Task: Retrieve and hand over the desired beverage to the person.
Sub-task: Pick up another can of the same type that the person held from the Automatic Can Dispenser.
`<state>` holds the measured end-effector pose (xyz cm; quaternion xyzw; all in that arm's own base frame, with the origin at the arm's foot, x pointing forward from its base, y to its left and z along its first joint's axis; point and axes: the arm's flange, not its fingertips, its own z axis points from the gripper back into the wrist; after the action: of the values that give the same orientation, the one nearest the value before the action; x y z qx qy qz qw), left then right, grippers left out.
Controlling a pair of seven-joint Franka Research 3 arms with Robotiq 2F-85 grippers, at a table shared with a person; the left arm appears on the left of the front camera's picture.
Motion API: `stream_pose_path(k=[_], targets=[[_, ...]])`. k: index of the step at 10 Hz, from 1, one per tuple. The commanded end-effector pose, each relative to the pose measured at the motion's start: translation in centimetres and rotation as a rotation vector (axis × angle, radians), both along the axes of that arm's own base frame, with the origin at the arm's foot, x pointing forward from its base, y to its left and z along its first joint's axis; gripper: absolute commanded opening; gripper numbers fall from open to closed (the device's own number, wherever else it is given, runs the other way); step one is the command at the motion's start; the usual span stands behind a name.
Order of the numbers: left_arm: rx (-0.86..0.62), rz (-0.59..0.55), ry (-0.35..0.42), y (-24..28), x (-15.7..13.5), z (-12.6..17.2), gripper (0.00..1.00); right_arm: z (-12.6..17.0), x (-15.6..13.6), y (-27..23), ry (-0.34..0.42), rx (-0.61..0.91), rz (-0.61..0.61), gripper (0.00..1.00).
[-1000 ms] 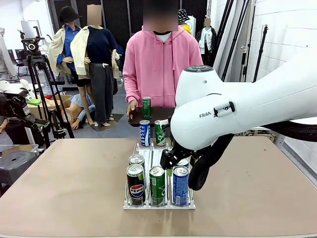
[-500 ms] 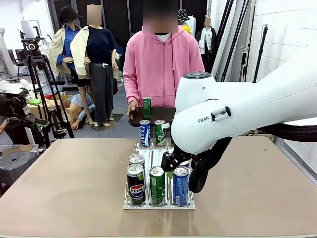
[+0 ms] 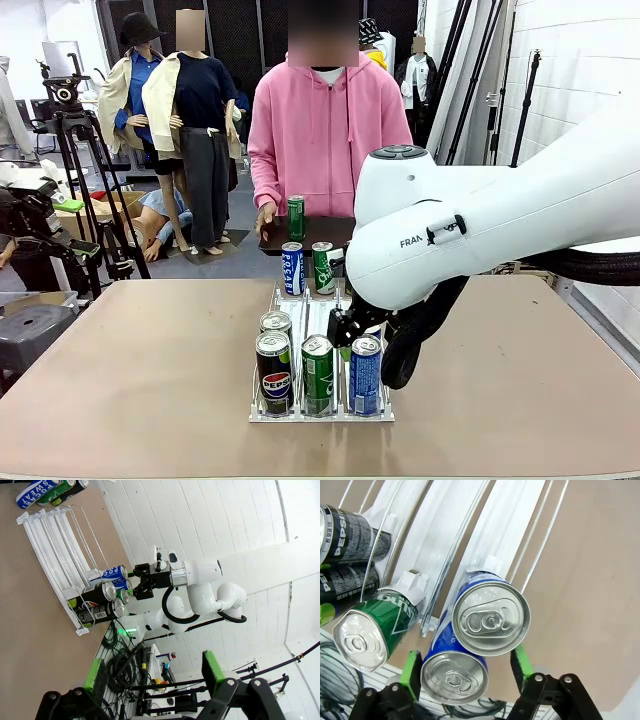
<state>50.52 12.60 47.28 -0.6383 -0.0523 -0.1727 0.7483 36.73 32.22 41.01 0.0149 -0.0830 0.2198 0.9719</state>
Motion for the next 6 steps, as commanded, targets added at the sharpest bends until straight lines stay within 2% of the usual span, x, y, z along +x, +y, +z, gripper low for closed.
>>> stream_pose_path(k=[1, 3, 6], targets=[[0.004, 0.01, 0.001, -0.04, -0.18, -0.02, 1.0, -0.44, -0.07, 0.29, 0.017, -0.008, -0.013, 0.8], [0.004, 0.01, 0.001, -0.04, -0.18, -0.02, 1.0, -0.54, -0.1, 0.37, 0.041, -0.001, -0.007, 0.59], [0.004, 0.01, 0.001, -0.04, -0.18, -0.02, 1.0, -0.42, -0.19, 0.44, 0.062, 0.0, 0.002, 0.07]])
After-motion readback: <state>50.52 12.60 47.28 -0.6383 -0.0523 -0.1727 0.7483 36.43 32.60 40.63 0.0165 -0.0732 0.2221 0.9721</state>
